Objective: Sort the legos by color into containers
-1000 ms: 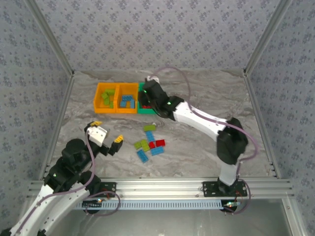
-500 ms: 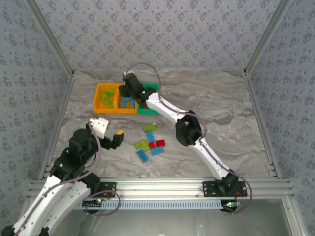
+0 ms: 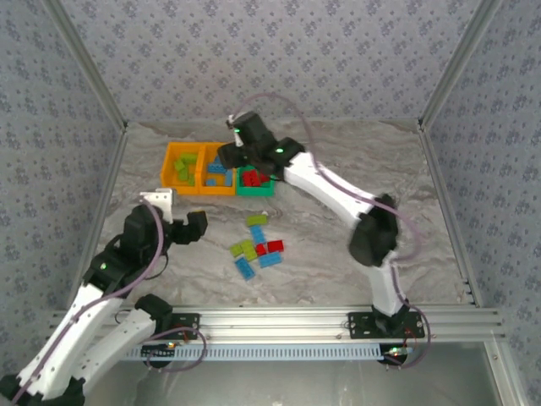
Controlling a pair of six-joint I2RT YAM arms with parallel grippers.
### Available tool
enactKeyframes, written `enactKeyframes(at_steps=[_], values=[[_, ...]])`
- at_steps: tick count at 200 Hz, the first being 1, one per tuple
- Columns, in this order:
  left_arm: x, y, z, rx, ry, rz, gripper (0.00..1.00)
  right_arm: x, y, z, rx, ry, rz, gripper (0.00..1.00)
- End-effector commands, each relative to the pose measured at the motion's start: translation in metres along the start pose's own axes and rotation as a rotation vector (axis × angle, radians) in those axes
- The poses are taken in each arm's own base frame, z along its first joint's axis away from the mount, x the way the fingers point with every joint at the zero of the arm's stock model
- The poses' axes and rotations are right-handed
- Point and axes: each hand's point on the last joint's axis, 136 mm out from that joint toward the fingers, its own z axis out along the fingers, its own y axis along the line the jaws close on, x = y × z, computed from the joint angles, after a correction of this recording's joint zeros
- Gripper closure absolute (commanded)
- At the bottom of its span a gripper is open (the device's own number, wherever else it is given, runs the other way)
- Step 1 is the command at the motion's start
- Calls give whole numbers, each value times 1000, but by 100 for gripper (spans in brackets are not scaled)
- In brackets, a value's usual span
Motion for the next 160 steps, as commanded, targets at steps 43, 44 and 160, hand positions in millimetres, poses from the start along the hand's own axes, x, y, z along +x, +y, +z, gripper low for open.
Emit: enactKeyframes(at_steps=[43, 44, 160], values=[[87, -25, 73, -59, 443, -338, 10, 113, 43, -158, -247, 66, -177, 15], [89, -26, 74, -60, 447, -337, 10, 117, 43, -160, -251, 68, -176, 15], [169, -45, 124, -233, 515, -293, 43, 194, 10, -161, -141, 146, -70, 1]])
